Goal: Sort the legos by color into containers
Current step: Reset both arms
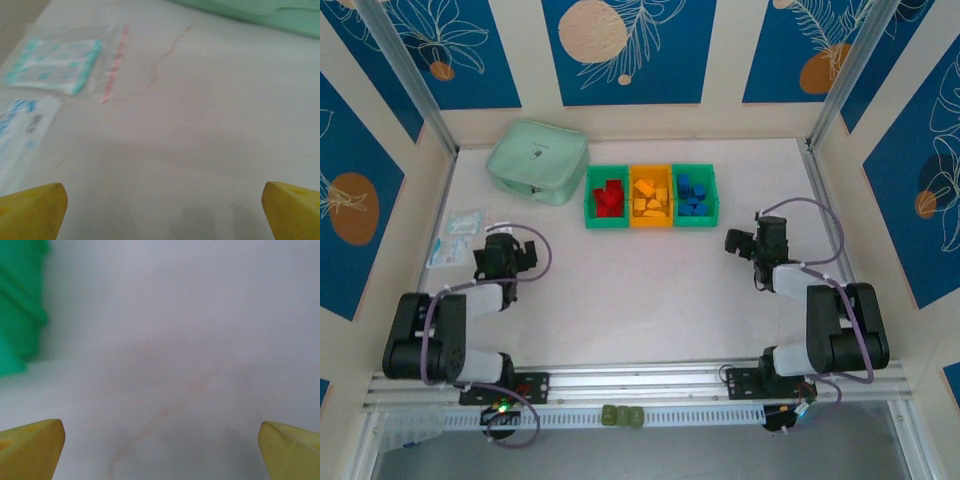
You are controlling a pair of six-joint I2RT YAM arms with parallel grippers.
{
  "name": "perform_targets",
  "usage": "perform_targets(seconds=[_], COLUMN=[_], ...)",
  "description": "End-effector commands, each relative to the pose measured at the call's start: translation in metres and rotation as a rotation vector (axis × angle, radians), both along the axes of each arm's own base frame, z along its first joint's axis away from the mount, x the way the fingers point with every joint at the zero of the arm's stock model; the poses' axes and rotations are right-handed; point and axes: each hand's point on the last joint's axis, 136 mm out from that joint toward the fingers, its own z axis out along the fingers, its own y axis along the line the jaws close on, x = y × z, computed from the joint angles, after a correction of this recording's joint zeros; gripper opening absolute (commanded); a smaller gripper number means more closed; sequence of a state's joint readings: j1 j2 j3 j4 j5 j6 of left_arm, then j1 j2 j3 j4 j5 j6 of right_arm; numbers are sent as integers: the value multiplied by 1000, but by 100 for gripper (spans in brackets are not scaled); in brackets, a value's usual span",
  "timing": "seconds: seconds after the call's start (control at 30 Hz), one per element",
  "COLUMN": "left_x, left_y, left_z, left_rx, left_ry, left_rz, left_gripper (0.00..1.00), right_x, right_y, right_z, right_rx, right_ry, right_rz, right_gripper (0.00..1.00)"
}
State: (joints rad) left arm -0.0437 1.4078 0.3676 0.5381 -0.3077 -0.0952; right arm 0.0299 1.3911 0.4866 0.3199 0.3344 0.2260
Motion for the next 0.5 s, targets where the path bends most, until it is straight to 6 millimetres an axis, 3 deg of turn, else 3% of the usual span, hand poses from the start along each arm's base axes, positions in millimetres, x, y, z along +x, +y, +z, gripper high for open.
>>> perform_targets(seconds=[0.0,0.07,0.17,0.23,0.3,0.33,0.47], left_x=[34,33,34,34,38,40,39], left_y=[-24,-31,-43,-38,-33,-33,-35], left_z=[49,45,39,35,33,32,34], left_rx=[-13,-20,-16,-11,-7,3,18], left_ry=[-274,-286,-322,-282,-268,-246,-261], left_rz=[-153,-197,-269,-237,-201,-193,-194], left_gripper=[99,99,99,99,99,99,99], right_x=[29,28,21,27,32,32,30], right_y=[14,10,34,44,35,32,35], right_z=[52,45,39,36,27,30,30], right_rx=[35,102,63,3,39,75,-27], right_ry=[-302,-303,-335,-376,-272,-301,-306], right_rz=[155,168,294,309,272,281,245], right_gripper=[99,99,99,99,99,99,99])
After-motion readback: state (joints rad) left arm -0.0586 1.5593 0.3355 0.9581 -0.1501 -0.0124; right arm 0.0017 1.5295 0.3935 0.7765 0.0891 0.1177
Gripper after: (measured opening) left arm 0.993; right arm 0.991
